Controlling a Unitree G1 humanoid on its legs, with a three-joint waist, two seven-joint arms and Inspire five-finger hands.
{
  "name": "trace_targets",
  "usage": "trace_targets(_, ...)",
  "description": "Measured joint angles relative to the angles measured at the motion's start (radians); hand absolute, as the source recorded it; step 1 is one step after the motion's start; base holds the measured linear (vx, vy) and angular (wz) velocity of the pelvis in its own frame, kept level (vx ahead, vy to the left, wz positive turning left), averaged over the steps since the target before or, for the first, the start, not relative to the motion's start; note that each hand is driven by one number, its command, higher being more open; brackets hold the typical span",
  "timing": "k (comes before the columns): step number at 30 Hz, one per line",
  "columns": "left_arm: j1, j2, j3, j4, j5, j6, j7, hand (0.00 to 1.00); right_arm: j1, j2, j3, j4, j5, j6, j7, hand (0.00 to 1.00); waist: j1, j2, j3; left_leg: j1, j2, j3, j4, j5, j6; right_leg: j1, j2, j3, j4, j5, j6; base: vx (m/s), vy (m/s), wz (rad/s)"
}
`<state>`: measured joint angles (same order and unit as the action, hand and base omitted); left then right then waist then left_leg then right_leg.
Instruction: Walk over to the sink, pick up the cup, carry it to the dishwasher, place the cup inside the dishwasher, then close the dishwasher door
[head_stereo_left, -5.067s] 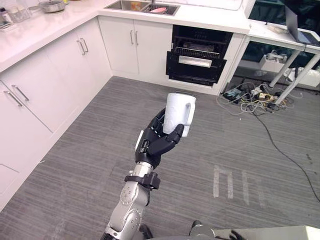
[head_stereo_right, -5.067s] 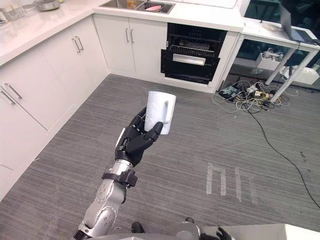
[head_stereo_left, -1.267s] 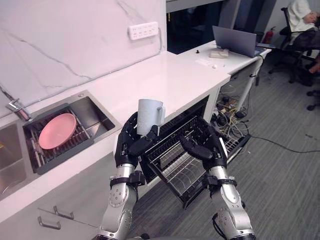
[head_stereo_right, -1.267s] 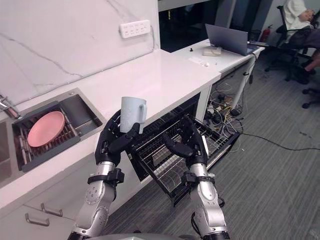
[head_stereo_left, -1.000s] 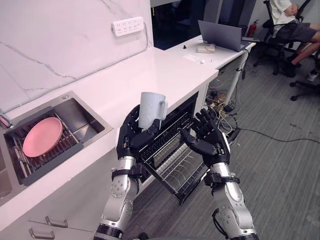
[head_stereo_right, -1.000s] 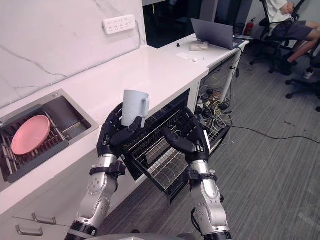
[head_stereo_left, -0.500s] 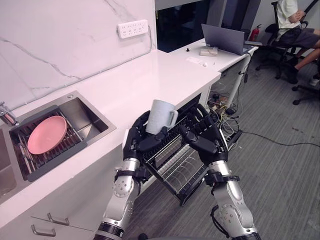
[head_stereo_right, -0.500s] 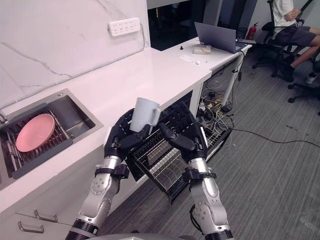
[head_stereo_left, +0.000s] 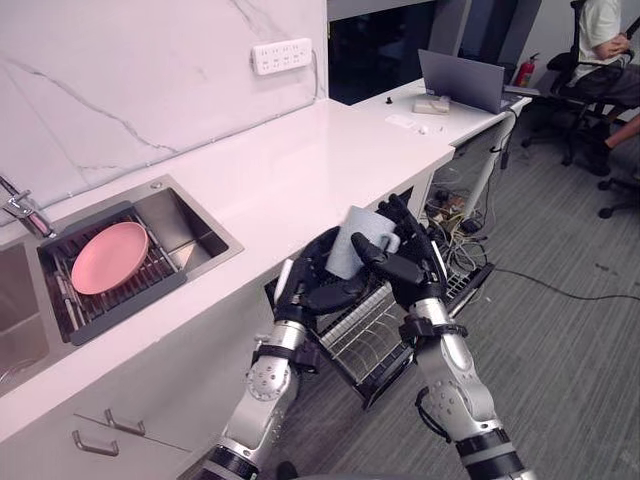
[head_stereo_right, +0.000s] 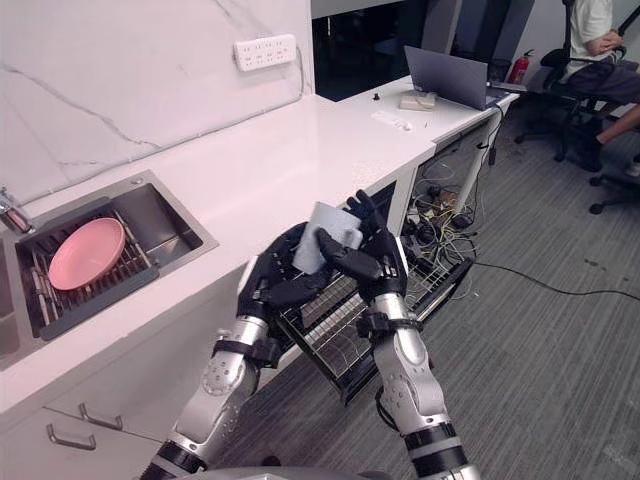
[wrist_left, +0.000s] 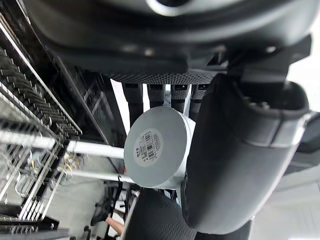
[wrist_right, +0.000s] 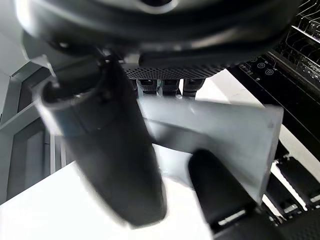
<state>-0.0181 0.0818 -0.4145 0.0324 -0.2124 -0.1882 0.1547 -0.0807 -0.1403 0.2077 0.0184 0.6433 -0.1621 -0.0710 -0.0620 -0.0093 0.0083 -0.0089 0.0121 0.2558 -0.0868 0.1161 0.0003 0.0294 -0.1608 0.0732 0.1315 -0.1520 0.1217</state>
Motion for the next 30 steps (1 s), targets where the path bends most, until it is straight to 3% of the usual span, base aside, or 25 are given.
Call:
trace_targets(6,-0.082,0.065,-0.007,0.0,0.024,0.008,0.035,0.3,-0.103,-0.109,0.048,0.037,0.048,0.011,-0.035,0.9,-0.002,-0.001,-0.001,-0.018,0.016,0.004,0.0,0.007,-0.003,-0.016,0.01,0.003,-0.011,0.021,-0.005,-0.04,-0.009,-0.02)
trace_targets(7,-0.094,0.077,-0.006,0.0,0.038,0.012,0.043,0.3,-0.13,-0.137,0.065,0.052,0.087,0.02,-0.034,0.3,-0.002,-0.001,-0.001,-0.023,0.019,0.004,0.0,0.012,-0.001,-0.019,0.012,0.004,-0.016,0.027,-0.006,-0.03,-0.007,-0.04)
trace_targets(11,-0.123,0.126,-0.007,0.002,0.062,0.031,0.057,0.3,-0.198,-0.228,0.119,0.087,0.191,0.058,-0.034,0.3,-0.001,-0.001,0.0,-0.025,0.025,0.008,0.0,0.017,0.0,-0.021,0.019,0.008,-0.024,0.037,-0.009,0.0,-0.006,-0.03)
trace_targets(17,-0.125,0.157,-0.035,0.002,0.145,0.031,0.058,0.3,-0.206,-0.284,0.129,0.097,0.259,0.089,-0.028,0.3,-0.001,-0.002,0.0,-0.036,0.034,0.009,0.0,0.019,-0.003,-0.026,0.026,0.008,-0.036,0.046,-0.012,0.0,-0.001,-0.01)
trace_targets(21,-0.122,0.157,-0.032,-0.001,0.188,0.031,0.068,0.3,-0.204,-0.279,0.124,0.096,0.276,0.091,-0.022,0.3,-0.006,-0.003,0.001,-0.038,0.031,0.01,0.0,0.021,-0.004,-0.029,0.029,0.01,-0.036,0.048,-0.013,0.0,0.0,0.0)
trace_targets(25,-0.056,0.115,-0.006,-0.077,0.278,0.031,0.081,0.3,-0.144,-0.203,0.065,0.04,0.264,0.081,-0.007,0.3,-0.006,-0.004,0.001,-0.038,0.03,0.009,-0.001,0.021,-0.004,-0.029,0.029,0.009,-0.035,0.048,-0.013,0.0,0.0,0.0)
trace_targets(26,-0.045,0.108,-0.004,-0.086,0.288,0.031,0.082,0.9,-0.133,-0.189,0.058,0.033,0.259,0.079,-0.006,0.3,-0.006,-0.004,0.001,-0.038,0.03,0.009,-0.001,0.021,-0.004,-0.029,0.029,0.009,-0.035,0.048,-0.013,0.0,0.0,0.0)
trace_targets(30,0.004,0.051,0.015,-0.109,0.291,0.03,0.082,0.9,-0.085,-0.124,0.026,0.009,0.212,0.063,-0.004,0.3,-0.004,-0.004,0.001,-0.038,0.028,0.002,-0.001,0.023,-0.005,-0.027,0.027,0.002,-0.036,0.046,-0.013,-0.01,0.005,0.05)
